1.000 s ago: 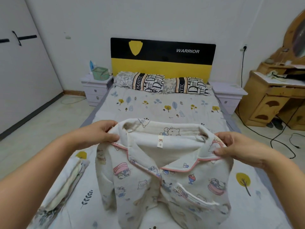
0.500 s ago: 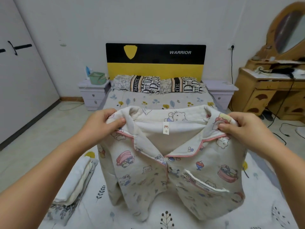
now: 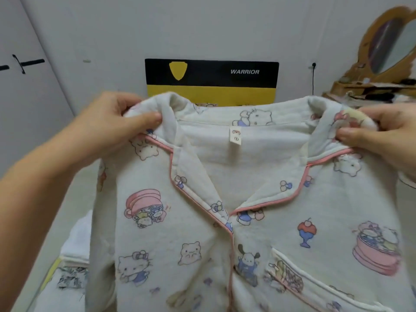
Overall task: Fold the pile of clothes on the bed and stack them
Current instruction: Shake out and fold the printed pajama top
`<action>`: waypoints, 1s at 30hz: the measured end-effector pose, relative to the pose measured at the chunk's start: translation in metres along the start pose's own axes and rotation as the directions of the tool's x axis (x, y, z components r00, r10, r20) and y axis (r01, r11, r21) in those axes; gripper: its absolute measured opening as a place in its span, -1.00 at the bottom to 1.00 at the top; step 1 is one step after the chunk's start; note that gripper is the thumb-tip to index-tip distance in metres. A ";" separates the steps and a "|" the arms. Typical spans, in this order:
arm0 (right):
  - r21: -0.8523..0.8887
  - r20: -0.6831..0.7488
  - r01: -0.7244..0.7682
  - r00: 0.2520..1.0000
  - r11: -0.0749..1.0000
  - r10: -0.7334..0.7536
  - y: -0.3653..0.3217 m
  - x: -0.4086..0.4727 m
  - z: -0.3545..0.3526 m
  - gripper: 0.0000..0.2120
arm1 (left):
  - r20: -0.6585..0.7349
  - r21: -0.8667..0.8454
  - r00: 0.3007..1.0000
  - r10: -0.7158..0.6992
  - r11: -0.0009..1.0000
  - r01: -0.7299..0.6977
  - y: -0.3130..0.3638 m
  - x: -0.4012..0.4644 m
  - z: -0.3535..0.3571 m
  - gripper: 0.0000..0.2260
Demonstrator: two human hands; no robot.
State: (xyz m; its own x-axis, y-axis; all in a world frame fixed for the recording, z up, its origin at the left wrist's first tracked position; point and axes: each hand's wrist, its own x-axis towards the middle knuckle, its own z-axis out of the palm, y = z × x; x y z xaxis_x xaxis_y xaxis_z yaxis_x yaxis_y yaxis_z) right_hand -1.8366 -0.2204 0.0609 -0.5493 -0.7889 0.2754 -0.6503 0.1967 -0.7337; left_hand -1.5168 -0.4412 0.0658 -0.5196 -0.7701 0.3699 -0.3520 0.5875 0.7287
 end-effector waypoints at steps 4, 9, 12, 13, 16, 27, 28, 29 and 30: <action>0.006 0.097 -0.065 0.993 0.998 0.064 0.019 0.009 0.060 -0.95 | 0.091 0.152 0.993 -0.077 0.986 0.063 -0.049 0.015 0.052 -0.82; -0.080 0.214 -0.205 0.952 0.976 0.217 0.116 0.035 0.128 -0.93 | 0.183 0.312 0.958 -0.221 0.937 0.157 -0.129 0.024 0.129 -0.76; -0.138 0.224 -0.265 0.930 0.954 0.291 0.164 0.047 0.165 -0.85 | 0.192 0.384 0.939 -0.284 0.903 0.194 -0.167 0.026 0.173 -0.79; -0.162 0.222 -0.278 0.925 0.947 0.310 0.178 0.051 0.176 -0.83 | 0.191 0.398 0.932 -0.307 0.892 0.212 -0.179 0.028 0.187 -0.80; -0.220 0.209 -0.306 0.913 0.926 0.351 0.215 0.066 0.203 -0.76 | 0.172 0.442 0.920 -0.351 0.863 0.247 -0.211 0.034 0.223 -0.79; -0.295 0.247 -0.284 0.900 0.913 0.360 0.331 0.151 0.295 -0.69 | 0.177 0.533 0.890 -0.421 0.801 0.273 -0.315 0.093 0.329 -0.68; -0.296 0.253 -0.288 0.896 0.911 0.365 0.342 0.158 0.304 -0.67 | 0.186 0.532 0.887 -0.424 0.802 0.272 -0.327 0.098 0.340 -0.68; -0.301 0.258 -0.285 0.894 0.910 0.366 0.353 0.163 0.314 -0.66 | 0.190 0.533 0.884 -0.427 0.801 0.272 -0.338 0.103 0.350 -0.66; -0.302 0.266 -0.286 0.891 0.910 0.368 0.364 0.169 0.324 -0.68 | 0.191 0.537 0.883 -0.429 0.799 0.272 -0.349 0.107 0.361 -0.65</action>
State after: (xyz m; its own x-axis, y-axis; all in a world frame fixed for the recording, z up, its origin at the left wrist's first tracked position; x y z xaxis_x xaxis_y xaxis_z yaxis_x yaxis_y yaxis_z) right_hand -1.9959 -0.4704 -0.3607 -0.5894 -0.7852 -0.1897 -0.5929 0.5800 -0.5586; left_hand -1.7309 -0.6389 -0.3568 -0.4564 -0.8847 -0.0954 -0.8402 0.3931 0.3734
